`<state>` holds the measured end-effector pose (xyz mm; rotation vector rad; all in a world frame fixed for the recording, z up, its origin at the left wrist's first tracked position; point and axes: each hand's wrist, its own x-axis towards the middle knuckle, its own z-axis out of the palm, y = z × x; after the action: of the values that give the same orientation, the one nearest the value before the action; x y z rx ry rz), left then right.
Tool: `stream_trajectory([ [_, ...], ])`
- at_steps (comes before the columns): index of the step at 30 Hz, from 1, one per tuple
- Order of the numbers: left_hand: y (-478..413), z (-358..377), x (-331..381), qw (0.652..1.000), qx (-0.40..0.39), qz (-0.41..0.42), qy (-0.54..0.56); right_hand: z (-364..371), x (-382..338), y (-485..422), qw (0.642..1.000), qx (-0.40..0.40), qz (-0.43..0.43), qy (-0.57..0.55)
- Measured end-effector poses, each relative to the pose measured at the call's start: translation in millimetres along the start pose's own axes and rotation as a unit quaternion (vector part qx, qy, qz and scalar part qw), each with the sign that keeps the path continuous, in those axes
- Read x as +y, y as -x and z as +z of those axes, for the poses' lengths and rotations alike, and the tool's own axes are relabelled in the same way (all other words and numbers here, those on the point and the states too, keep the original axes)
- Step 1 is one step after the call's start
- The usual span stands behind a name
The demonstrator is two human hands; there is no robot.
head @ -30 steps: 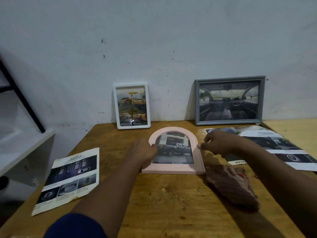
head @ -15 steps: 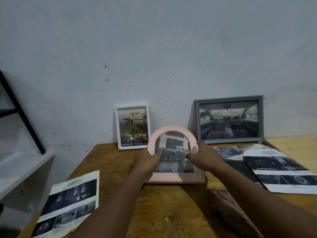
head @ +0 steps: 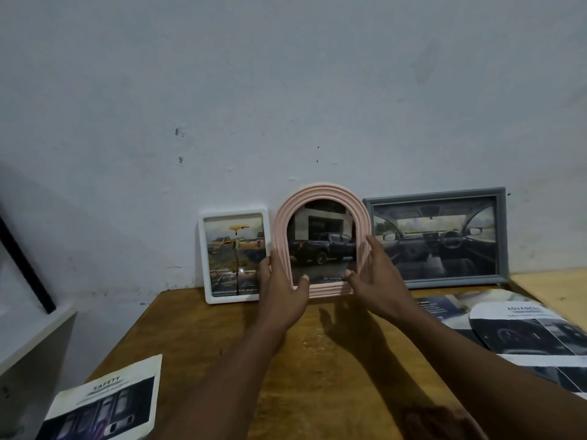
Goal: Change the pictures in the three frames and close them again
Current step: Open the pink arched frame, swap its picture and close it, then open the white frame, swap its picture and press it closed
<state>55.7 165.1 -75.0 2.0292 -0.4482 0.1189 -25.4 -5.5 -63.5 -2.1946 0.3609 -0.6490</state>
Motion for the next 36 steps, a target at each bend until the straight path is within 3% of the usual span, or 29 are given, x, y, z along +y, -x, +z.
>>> stream_trajectory([
  [21,-33,29,-30,0.997,-0.024,0.012,-0.075,22,17,-37,0.992,-0.058,0.047,0.099],
  [25,-26,14,-26,0.993,-0.013,0.033,-0.113,22,3,-30,0.993,-0.008,0.033,0.113],
  [28,-24,-11,-29,0.992,0.004,0.033,-0.126,32,-26,-24,0.998,-0.012,-0.005,0.059],
  [36,-46,-74,-70,0.991,0.090,-0.061,-0.083,103,-91,-18,0.983,-0.162,-0.005,-0.088],
])
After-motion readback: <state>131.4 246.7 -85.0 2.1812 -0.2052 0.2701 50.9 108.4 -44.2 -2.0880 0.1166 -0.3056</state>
